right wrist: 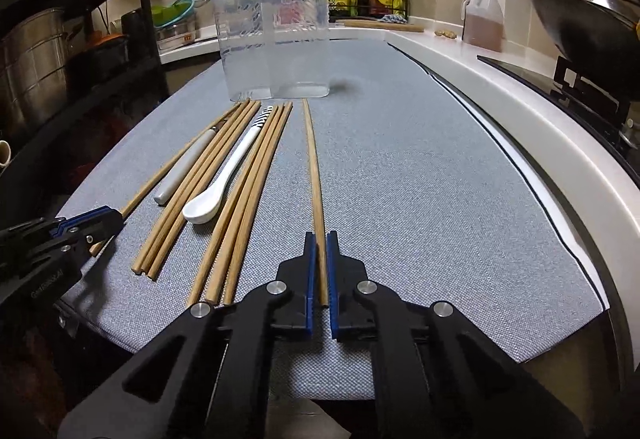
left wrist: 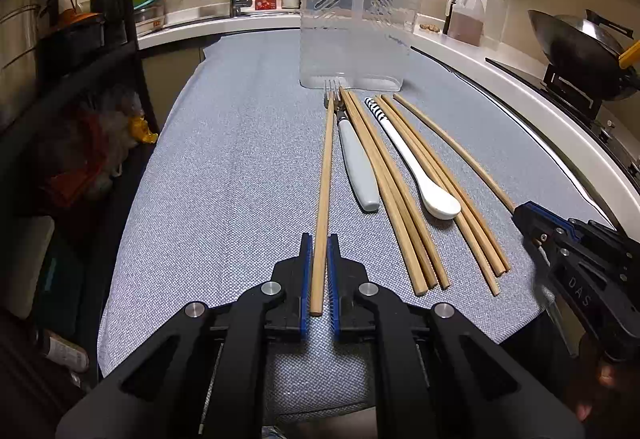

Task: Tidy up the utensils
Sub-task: 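Lower the right tool onto a single wooden chopstick and close it, then lift the chopstick with the right tool and carry it over the clear container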

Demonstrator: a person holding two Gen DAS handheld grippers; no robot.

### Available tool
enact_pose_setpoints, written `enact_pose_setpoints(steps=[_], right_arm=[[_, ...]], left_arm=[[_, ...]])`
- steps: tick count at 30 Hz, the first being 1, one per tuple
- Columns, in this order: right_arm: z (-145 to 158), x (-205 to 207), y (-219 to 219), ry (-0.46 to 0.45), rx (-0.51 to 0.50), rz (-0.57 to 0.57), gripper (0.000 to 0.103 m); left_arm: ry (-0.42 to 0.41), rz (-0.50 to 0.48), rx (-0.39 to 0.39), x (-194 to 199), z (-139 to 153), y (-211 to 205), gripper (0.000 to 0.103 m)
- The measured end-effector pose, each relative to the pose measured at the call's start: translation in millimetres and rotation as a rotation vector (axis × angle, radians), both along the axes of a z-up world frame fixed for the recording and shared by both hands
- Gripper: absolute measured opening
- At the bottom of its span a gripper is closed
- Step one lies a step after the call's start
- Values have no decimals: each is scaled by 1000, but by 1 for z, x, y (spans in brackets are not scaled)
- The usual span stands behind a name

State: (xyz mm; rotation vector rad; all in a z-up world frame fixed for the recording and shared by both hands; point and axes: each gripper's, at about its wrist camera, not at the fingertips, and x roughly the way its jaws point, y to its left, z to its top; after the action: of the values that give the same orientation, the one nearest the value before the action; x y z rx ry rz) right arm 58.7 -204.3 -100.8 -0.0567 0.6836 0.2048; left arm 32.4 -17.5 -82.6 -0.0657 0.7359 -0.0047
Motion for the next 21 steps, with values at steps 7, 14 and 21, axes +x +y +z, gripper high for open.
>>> enact_pose_setpoints(steps=[7,14,21], right_arm=[[0,2,1,-13,-14,22,6],[2,6,-1,14,-6,58,5],[18,-5,-7,12,21,53,5]], left_arm=[[-3,6,3,1,-1,-2,8],[1,-2,18,2,0,-5,7],[-52,-15,13,-8,15,-6,7]])
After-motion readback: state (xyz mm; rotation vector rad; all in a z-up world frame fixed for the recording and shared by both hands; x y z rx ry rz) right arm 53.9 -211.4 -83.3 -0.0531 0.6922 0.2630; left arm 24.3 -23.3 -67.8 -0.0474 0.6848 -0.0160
